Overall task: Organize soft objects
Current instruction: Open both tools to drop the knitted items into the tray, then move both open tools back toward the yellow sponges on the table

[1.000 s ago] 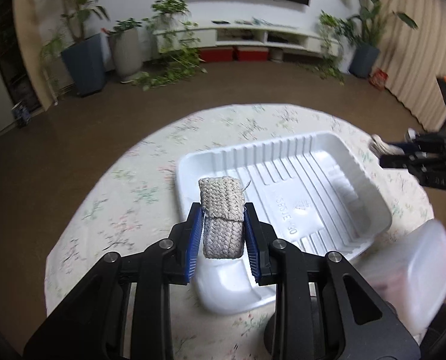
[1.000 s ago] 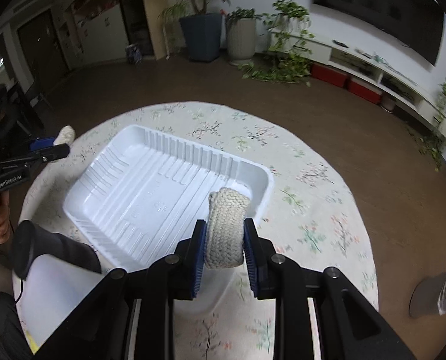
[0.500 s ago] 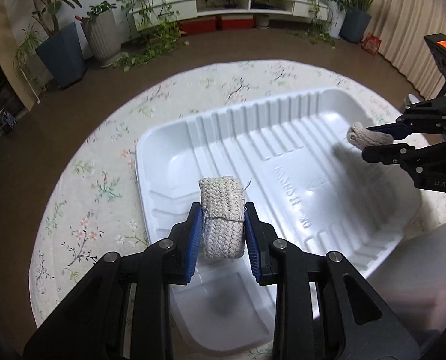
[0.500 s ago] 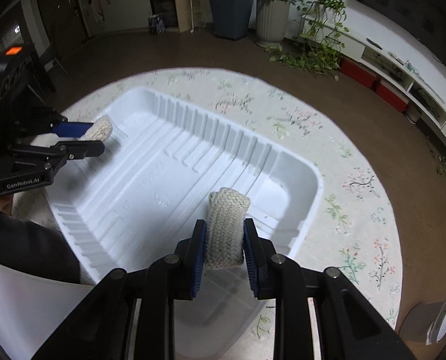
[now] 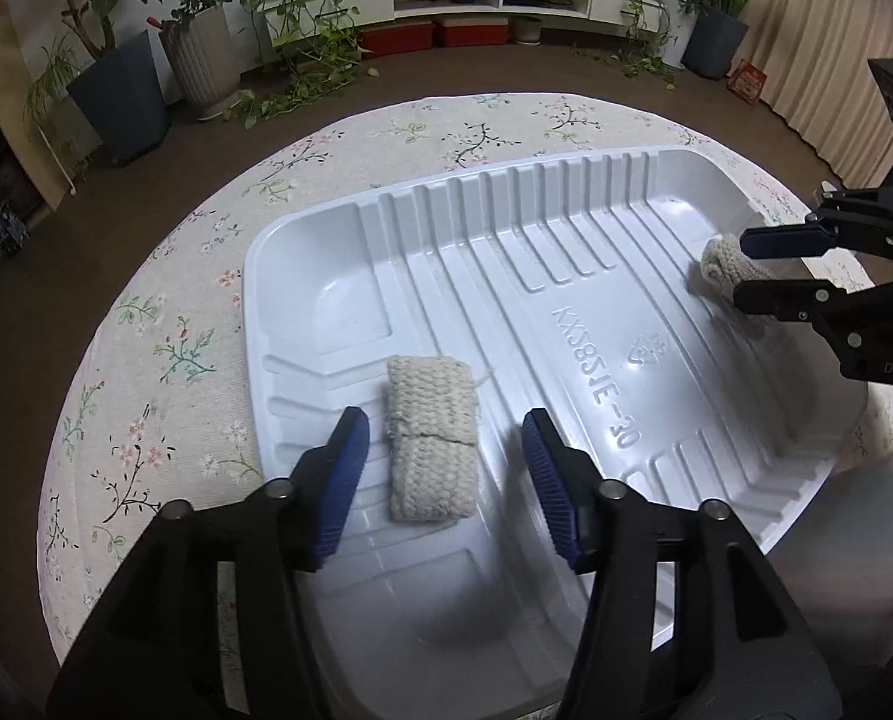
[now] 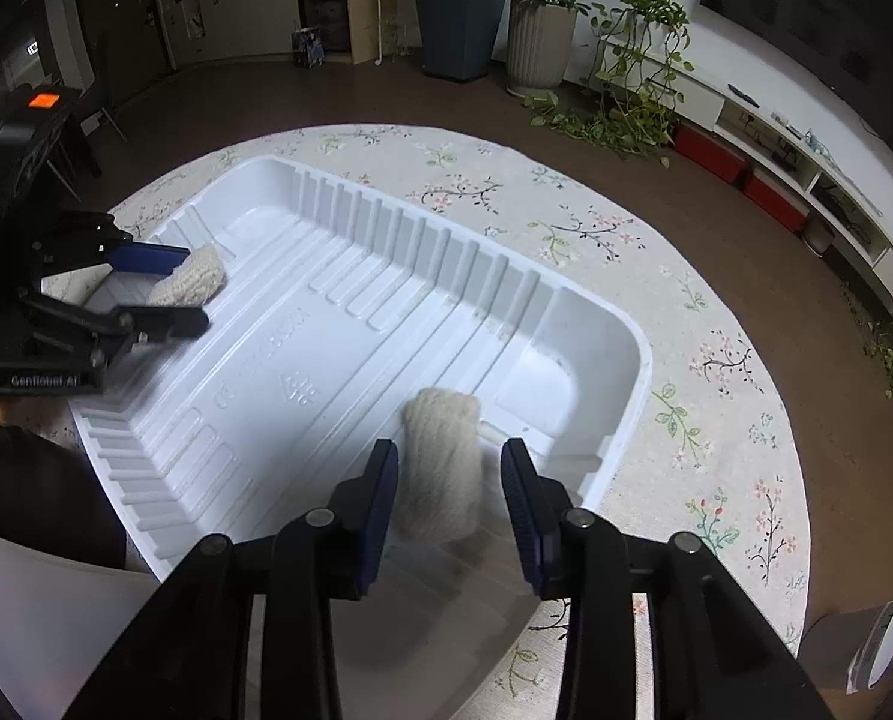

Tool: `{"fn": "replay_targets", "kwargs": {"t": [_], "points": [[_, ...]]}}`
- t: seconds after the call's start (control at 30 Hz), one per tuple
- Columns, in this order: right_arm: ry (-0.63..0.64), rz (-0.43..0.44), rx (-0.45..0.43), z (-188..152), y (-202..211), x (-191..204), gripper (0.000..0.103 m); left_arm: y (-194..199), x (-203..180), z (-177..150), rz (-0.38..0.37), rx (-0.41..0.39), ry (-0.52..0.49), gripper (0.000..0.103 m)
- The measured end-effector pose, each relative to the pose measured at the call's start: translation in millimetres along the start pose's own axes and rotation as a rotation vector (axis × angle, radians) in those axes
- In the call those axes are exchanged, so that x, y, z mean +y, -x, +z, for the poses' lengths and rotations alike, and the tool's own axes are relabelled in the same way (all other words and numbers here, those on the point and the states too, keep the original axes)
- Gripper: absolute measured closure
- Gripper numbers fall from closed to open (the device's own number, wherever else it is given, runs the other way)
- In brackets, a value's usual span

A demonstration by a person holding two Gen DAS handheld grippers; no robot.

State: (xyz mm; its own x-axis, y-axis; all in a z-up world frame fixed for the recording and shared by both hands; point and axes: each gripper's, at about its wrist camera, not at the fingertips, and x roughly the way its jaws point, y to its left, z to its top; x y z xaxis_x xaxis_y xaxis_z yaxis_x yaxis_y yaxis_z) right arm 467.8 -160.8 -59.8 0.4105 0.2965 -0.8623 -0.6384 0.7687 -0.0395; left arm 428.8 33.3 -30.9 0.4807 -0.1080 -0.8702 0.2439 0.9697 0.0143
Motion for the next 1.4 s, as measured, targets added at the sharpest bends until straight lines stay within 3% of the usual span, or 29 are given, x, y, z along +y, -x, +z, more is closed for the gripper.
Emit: {"fn": "replay_targets", "kwargs": {"t": [0.4,0.67,0.8,0.97,1.07,1.17,1.23,1.4], "points": [[-0.009,-0.016,-0.026,-6,9,-4,0.063,6,2,-3,-0.009,-0.024,0.028,0.048],[-0.032,-0.019,-0.058,-8,25,-10,0.061,36,20,-4,-0.036,-0.113,0.099,0.048],[-0.061,-0.03,-0.09,-13,43,-19,0.054,52,33,-11,-0.028,-0.14,0.143,0.048],[-0.114,-0.054,-0.116,-28,66,-32,0.045,80,54,-38,-0.036,-0.171,0.217,0.048],[-0.172,-0.056,-0.155,-46,88,-44,0.032,108,56,-63,-0.045,-0.222,0.229,0.048],[-0.241,-0.044,-0.202,-68,112,-49,0.025,133,56,-92,-0.098,-0.269,0.266,0.039],[-0.292,-0.021,-0.247,-87,131,-48,0.017,146,54,-113,-0.133,-0.291,0.293,0.039],[-0.368,0.043,-0.316,-133,163,-26,0.012,175,36,-162,-0.21,-0.331,0.351,0.039]]}}
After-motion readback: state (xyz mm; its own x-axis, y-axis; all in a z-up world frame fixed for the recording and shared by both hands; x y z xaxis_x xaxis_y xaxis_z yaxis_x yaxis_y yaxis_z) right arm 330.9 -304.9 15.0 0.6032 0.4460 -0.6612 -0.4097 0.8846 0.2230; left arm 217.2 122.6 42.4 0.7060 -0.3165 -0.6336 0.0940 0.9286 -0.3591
